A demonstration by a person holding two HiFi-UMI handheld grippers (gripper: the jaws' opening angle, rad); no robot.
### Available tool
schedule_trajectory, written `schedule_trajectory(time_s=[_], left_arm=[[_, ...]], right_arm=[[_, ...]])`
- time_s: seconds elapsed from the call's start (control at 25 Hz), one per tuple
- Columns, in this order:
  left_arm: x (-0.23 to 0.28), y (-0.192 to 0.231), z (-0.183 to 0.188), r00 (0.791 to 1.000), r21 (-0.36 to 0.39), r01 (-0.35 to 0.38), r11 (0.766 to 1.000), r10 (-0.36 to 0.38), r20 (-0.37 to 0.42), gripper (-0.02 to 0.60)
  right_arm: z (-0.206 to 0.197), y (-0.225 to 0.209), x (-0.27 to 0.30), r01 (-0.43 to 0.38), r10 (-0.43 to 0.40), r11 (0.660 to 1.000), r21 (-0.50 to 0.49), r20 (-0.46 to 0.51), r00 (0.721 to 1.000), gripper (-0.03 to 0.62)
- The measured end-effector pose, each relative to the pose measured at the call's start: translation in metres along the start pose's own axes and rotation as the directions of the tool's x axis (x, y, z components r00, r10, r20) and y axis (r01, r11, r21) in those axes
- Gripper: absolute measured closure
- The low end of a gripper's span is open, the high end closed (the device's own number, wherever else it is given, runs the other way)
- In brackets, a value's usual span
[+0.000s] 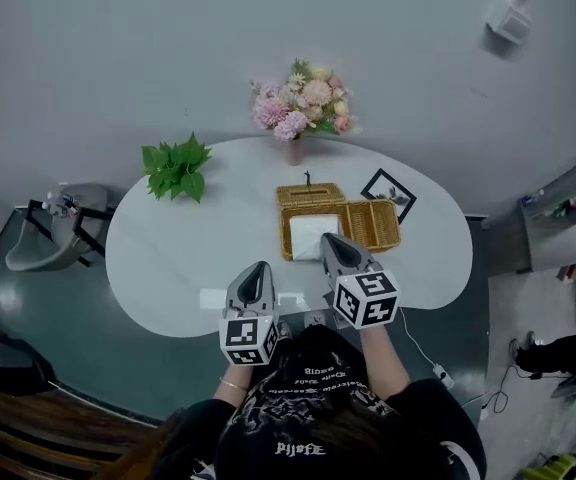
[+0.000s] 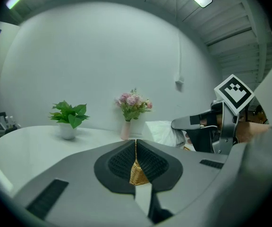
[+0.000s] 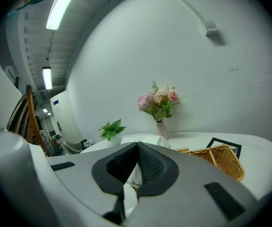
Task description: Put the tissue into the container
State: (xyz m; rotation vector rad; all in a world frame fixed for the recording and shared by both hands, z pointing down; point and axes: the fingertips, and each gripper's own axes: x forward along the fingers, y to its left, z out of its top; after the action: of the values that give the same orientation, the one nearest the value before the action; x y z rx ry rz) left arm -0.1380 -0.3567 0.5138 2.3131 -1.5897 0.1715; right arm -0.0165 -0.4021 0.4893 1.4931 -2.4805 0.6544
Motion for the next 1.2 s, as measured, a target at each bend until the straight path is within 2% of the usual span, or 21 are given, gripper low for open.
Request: schedule_trajectory(time_s=[0.28,1.0,1.2], left_arm=[[0.009,0.016,0.007,0.998,-0.012,-0.06,0.998,0.06,0.001,0.555],[0.023,0.026,-0.008,0.991,-0.044,-0.135,0.99,0.134,-0.015,0.555],[0.024,0.026,-0.007,0.988,-0.026,-0.155,0.988,0.154,-0.009,0.555]], right_arm=[[0.006,-0.005,0.022,-0.025,0.025,1.0,0.001,-0.037,0.999,0.572],[-0.027,-0.037,0.06,-0.008,0.017,0.998,0.059,-0.16,0.987,0.571],[-0.037,-0.042,0.067,-0.004,0.02,0.997,0.081,-0.194,0.981,0.572]])
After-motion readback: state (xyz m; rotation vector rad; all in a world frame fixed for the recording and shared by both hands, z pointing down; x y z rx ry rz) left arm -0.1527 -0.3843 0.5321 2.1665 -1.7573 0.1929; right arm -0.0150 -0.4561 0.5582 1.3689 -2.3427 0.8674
